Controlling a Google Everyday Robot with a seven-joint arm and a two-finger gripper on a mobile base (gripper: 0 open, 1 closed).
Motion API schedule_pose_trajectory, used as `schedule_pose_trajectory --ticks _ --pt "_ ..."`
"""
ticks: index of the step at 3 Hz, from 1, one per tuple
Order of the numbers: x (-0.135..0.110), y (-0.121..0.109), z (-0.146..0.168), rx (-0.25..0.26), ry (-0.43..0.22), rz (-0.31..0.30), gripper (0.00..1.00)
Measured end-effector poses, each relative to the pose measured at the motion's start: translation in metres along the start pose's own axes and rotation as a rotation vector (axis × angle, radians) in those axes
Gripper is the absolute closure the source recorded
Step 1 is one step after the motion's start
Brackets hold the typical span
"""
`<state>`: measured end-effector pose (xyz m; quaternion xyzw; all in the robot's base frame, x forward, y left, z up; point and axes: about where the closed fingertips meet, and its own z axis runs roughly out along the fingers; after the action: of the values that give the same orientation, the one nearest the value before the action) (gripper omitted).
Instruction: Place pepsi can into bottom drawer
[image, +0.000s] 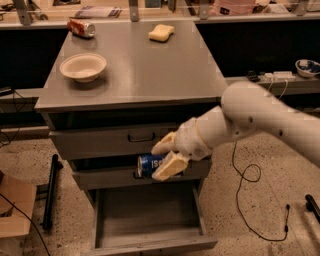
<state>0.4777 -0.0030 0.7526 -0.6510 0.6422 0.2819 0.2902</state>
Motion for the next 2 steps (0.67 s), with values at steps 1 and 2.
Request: schedule_pose_trajectory --ticks 1,2 --pt "0.070 0.012 0.053 -0.005 -0.027 0.129 1.00" --pt "0.085 0.010 0.070 -0.005 -0.049 0.165 1.00"
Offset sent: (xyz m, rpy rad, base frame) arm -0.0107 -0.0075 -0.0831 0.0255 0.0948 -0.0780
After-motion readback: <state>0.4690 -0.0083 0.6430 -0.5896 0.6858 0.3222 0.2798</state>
